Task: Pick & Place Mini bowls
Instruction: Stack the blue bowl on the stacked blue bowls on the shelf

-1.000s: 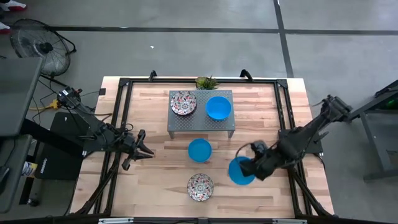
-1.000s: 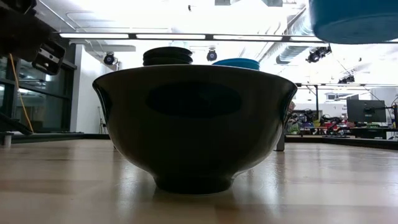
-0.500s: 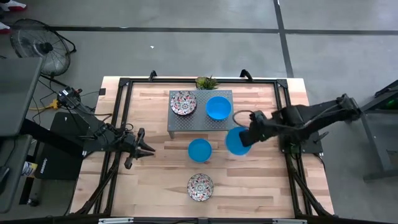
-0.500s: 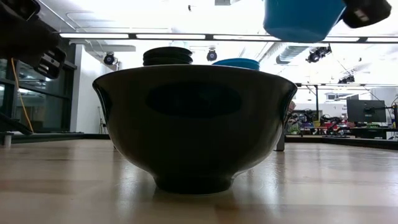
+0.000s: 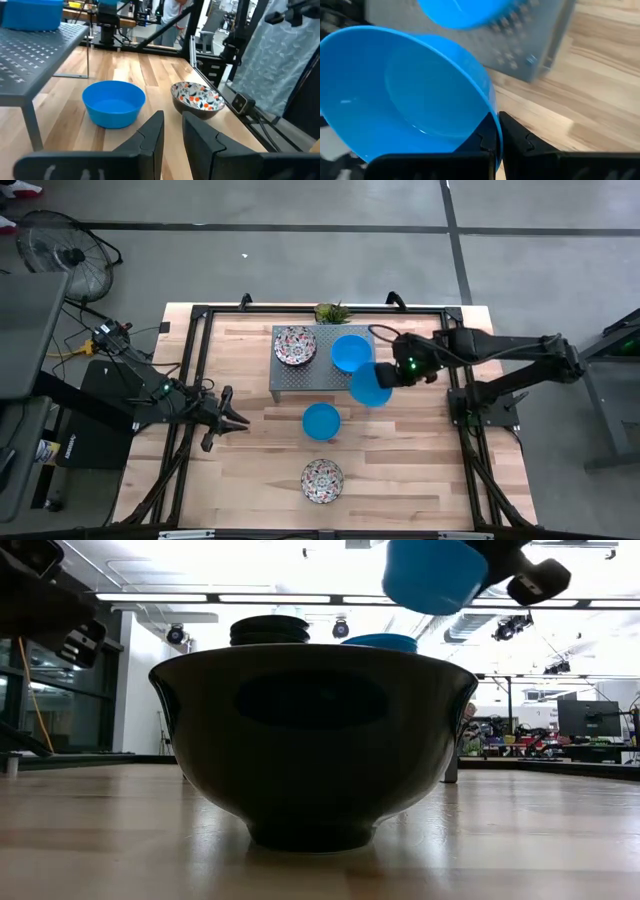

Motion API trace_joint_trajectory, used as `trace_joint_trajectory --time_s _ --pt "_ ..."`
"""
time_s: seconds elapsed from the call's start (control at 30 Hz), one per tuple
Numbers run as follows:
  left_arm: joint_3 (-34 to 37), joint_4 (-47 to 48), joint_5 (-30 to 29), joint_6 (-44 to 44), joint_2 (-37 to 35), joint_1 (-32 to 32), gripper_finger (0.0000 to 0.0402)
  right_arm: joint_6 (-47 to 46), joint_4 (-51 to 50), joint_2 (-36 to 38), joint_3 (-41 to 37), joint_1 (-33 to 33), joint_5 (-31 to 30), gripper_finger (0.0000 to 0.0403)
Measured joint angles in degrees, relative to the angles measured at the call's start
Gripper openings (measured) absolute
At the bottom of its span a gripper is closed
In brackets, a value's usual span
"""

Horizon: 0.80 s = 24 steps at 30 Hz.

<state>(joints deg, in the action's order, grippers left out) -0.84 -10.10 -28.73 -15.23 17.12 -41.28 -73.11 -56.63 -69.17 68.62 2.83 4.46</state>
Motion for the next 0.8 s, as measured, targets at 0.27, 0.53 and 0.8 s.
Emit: trace_joint_trajectory --time_s 0.27,0.53,0.8 --pt "0.0 1.4 -0.3 0.6 0.0 0.0 0.0066 -0.6 3.8 -2.4 2.5 3.3 -1.5 0.0000" --pt "0.0 1.4 -1.6 3.3 0.0 0.0 0.0066 6.9 -8.4 -13.6 18.7 9.1 -0.2 0.0000" --pt "0.0 1.8 0.8 3.4 0.0 0.0 0.0066 15.4 -22.8 -25.8 36.8 15.4 2.4 0.0000"
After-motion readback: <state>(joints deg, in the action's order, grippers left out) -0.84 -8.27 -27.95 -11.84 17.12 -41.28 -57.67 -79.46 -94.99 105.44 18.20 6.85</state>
